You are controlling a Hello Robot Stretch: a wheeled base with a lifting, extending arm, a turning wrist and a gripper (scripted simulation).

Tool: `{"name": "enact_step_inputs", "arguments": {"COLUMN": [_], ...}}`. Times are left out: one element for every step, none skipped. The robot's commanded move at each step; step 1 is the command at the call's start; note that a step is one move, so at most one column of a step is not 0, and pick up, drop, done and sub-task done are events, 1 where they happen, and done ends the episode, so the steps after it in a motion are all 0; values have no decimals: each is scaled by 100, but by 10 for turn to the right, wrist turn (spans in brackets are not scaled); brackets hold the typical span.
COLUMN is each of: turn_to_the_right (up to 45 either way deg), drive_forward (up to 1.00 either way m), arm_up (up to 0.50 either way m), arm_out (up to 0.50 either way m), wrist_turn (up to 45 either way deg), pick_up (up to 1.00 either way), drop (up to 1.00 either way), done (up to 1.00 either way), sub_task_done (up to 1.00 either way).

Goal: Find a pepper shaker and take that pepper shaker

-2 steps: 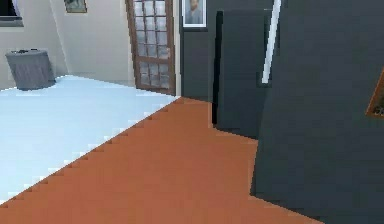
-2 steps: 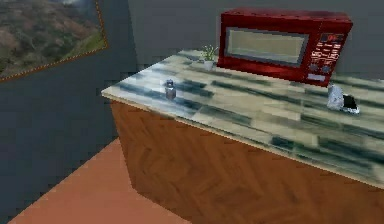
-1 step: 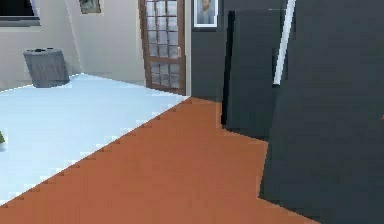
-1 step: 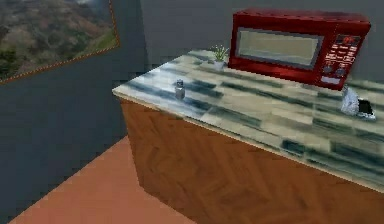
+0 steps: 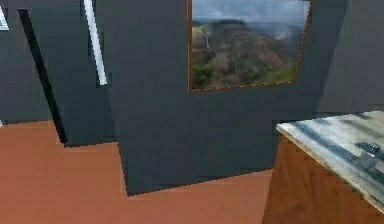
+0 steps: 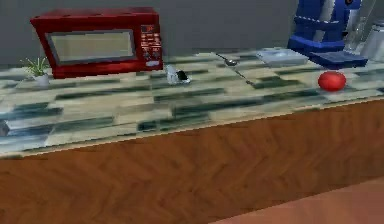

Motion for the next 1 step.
{"name": "enact_step_inputs", "arguments": {"turn_to_the_right": [450], "drive_forward": [0], "arm_up": [0], "arm_out": [0], "wrist_turn": [0], "pick_up": [0], "drop": [0], "done": [0], "sub_task_done": [0]}}
